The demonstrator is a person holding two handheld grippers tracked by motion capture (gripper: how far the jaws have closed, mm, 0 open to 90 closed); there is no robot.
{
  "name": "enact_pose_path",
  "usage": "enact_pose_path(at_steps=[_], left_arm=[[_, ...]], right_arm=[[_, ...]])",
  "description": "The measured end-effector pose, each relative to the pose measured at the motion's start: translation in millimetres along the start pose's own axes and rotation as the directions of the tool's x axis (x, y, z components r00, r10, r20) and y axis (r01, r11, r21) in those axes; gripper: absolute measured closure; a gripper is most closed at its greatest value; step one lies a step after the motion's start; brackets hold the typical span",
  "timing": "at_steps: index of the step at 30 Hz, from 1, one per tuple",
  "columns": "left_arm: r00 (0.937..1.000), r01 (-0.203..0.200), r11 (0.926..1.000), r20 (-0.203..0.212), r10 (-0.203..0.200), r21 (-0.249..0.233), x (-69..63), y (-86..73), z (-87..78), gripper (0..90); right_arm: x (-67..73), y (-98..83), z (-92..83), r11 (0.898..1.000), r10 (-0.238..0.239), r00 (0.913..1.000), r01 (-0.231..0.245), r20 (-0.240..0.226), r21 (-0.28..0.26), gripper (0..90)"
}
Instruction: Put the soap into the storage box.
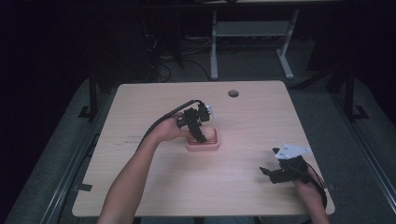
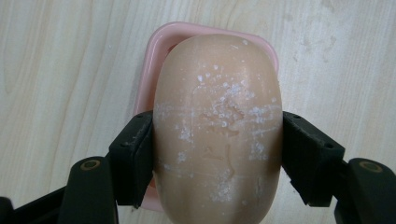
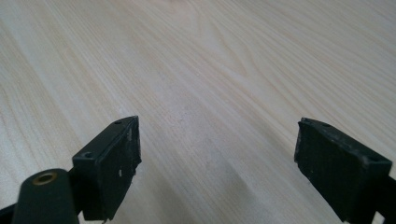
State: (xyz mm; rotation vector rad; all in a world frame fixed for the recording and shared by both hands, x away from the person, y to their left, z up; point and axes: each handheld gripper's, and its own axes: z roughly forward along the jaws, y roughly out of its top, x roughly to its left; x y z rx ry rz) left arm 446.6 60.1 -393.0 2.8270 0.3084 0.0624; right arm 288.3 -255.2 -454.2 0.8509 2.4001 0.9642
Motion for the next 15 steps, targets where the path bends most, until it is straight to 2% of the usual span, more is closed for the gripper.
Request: enact_pose_path(at_steps=[15], left_arm=[[0.9997, 0.023, 0.9996, 0.012, -0.023, 0.016, 7.5, 0.4, 11.2, 32.0]], right_arm=[[-0.4, -0.3, 0.1, 1.000, 0.000, 1.0000, 0.000, -0.001, -0.002, 14.0]])
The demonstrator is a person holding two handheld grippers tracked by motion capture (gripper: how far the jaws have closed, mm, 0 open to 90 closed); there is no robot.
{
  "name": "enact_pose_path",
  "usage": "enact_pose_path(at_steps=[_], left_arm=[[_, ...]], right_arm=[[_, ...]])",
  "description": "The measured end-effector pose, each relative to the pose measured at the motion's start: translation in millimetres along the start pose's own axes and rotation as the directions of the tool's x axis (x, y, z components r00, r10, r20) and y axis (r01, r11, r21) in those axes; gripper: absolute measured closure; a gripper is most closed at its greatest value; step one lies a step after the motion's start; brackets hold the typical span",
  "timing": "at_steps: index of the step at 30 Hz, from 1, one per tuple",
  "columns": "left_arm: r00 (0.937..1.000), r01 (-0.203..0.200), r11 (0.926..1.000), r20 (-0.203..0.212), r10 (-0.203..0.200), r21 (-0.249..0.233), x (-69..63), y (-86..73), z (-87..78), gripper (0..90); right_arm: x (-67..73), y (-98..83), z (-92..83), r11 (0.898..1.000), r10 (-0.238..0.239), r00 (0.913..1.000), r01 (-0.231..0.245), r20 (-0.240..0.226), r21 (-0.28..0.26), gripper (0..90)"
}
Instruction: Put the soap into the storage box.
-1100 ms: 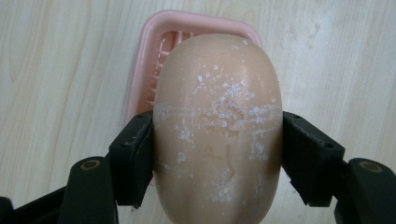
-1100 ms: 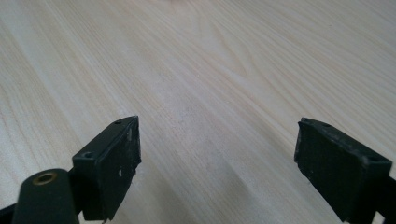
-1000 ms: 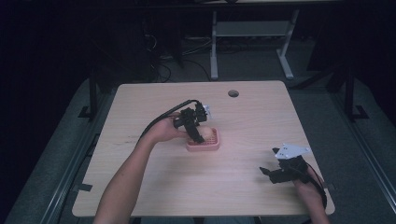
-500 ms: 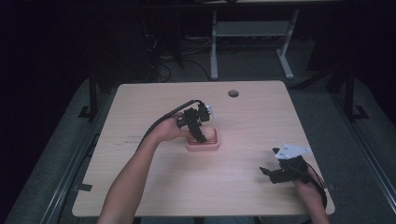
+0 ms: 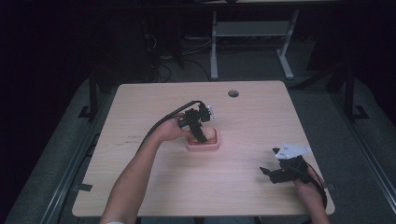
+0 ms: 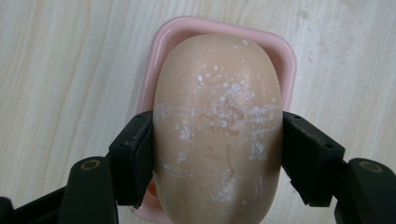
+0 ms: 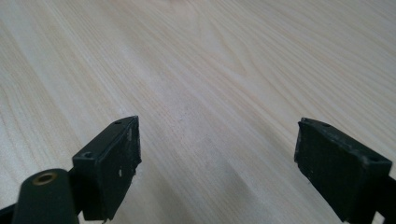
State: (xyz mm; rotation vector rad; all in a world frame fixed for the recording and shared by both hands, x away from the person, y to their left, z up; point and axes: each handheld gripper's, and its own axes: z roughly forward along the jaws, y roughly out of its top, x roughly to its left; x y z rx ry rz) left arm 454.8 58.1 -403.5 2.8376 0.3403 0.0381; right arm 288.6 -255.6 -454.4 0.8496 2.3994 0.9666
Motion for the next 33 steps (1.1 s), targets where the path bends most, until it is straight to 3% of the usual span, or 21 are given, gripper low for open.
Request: enact_pose_path(at_steps=[9, 33], left_arm=[[0.9998, 0.018, 0.9998, 0.005, -0.018, 0.003, 3.1, -1.1, 5.6, 32.1], [0.9996, 0.016, 0.9995, 0.023, -0.017, 0.025, 4.3, 1.6, 14.5, 32.0]], right_arm=[[-0.3, -0.4, -0.2, 1.000, 0.003, 1.0000, -0.003, 0.001, 0.003, 14.0], [-0.6, -0.7, -0.8, 1.000, 0.002, 1.0000, -0.002, 0.000, -0.001, 14.0]])
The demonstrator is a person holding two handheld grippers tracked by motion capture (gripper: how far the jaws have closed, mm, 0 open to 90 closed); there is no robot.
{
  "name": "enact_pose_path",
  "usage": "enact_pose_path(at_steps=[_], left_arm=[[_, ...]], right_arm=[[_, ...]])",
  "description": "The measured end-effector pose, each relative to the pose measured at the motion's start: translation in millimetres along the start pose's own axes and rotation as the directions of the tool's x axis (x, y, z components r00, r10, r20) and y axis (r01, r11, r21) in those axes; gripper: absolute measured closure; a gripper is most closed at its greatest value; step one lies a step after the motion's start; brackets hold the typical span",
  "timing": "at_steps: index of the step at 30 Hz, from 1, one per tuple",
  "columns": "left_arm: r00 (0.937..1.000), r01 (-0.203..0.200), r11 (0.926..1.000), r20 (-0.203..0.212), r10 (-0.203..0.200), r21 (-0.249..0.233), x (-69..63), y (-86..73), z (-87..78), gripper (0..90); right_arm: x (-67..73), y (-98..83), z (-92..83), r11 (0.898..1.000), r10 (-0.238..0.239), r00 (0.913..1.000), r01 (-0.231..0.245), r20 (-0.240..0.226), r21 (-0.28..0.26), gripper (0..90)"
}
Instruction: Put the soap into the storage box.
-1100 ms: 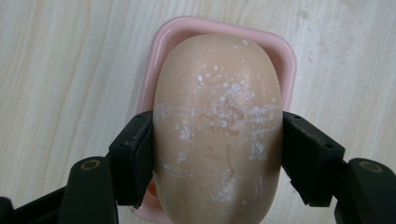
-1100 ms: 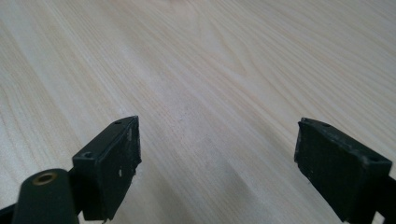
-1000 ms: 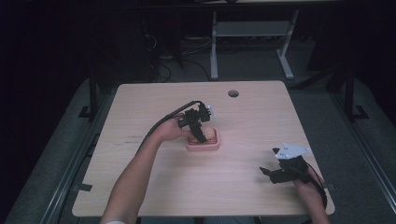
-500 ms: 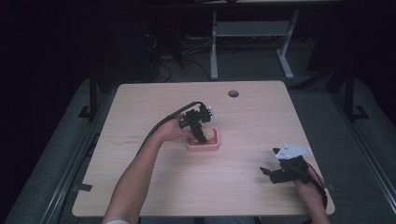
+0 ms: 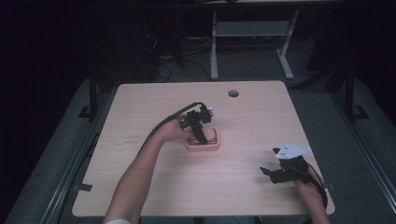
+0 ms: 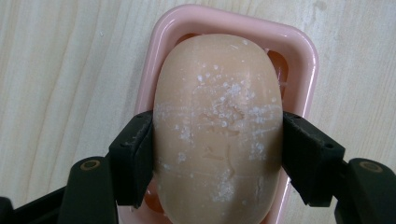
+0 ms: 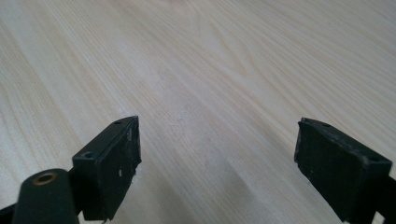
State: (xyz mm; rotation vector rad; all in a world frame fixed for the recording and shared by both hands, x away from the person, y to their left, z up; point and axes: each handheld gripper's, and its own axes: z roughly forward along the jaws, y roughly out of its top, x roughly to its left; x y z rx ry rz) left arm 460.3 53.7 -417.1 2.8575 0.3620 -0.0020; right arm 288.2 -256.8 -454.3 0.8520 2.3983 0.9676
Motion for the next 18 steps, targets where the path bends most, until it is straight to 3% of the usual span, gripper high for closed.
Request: enact_pose_path(at_steps=[18], left_arm=[[1.0000, 0.003, 1.0000, -0.008, -0.003, 0.002, 0.1, 0.0, 0.1, 31.7]], right_arm=[[0.2, 0.1, 0.0, 1.000, -0.001, 1.0000, 0.001, -0.002, 0.003, 14.0]])
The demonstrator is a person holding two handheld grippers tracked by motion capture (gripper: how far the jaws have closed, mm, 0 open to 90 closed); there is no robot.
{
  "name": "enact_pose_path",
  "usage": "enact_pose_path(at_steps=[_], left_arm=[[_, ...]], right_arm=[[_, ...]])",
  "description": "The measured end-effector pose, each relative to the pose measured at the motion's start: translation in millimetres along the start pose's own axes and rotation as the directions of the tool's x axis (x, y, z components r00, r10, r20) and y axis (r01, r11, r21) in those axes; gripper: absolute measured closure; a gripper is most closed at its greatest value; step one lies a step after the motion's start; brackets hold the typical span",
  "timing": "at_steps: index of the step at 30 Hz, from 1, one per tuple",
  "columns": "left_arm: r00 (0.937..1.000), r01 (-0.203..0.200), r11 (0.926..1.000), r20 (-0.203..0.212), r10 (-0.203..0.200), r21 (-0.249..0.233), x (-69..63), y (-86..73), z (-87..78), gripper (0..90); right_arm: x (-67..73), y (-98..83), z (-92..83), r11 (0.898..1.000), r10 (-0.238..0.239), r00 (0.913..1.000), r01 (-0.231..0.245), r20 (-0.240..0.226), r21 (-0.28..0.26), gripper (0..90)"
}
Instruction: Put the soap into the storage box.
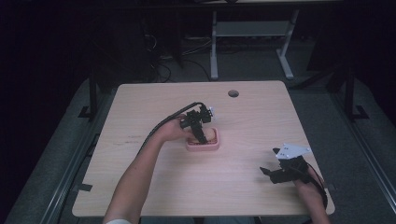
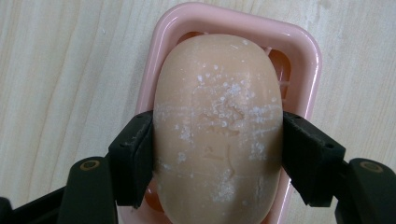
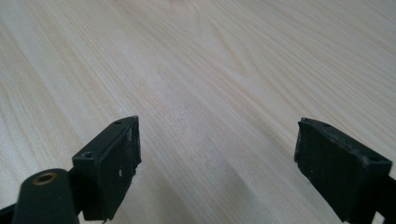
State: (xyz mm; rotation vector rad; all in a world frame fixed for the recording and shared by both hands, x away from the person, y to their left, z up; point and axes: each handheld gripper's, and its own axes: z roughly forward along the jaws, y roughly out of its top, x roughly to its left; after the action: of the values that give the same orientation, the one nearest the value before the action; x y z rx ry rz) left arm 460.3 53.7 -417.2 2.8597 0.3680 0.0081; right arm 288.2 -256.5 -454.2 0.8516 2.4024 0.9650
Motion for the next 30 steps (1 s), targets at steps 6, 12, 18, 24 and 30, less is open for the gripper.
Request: enact_pose_path(at_steps=[6, 12, 18, 24, 30], left_arm=[[0.9998, -0.017, 0.9998, -0.011, 0.017, 0.007, -1.2, 0.0, -0.2, 31.4], [0.9994, -0.026, 0.9996, -0.022, 0.026, -0.005, -2.8, -0.4, -4.3, 27.5], [0.9994, -0.026, 0.9996, -0.024, 0.026, -0.011, -3.4, -2.6, -9.6, 26.6], [0.9995, -0.027, 0.9995, -0.016, 0.027, -0.017, -6.6, -4.0, -14.7, 25.3], [0.9991, -0.039, 0.9991, -0.019, 0.038, -0.016, -12.1, -7.0, -21.0, 25.0]], right_arm=[[0.6, 0.2, 0.1, 1.000, 0.001, 1.0000, -0.001, -0.005, -0.001, 14.0], [1.0, 0.6, 0.3, 1.000, -0.003, 1.0000, 0.003, -0.004, -0.004, 14.0], [1.4, 1.0, 0.4, 1.000, -0.004, 1.0000, 0.004, -0.005, 0.000, 14.0], [1.8, 1.0, 0.3, 1.000, 0.002, 1.0000, -0.002, -0.007, 0.003, 14.0], [2.3, 1.2, 0.4, 1.000, 0.002, 1.0000, -0.002, -0.007, 0.005, 14.0]])
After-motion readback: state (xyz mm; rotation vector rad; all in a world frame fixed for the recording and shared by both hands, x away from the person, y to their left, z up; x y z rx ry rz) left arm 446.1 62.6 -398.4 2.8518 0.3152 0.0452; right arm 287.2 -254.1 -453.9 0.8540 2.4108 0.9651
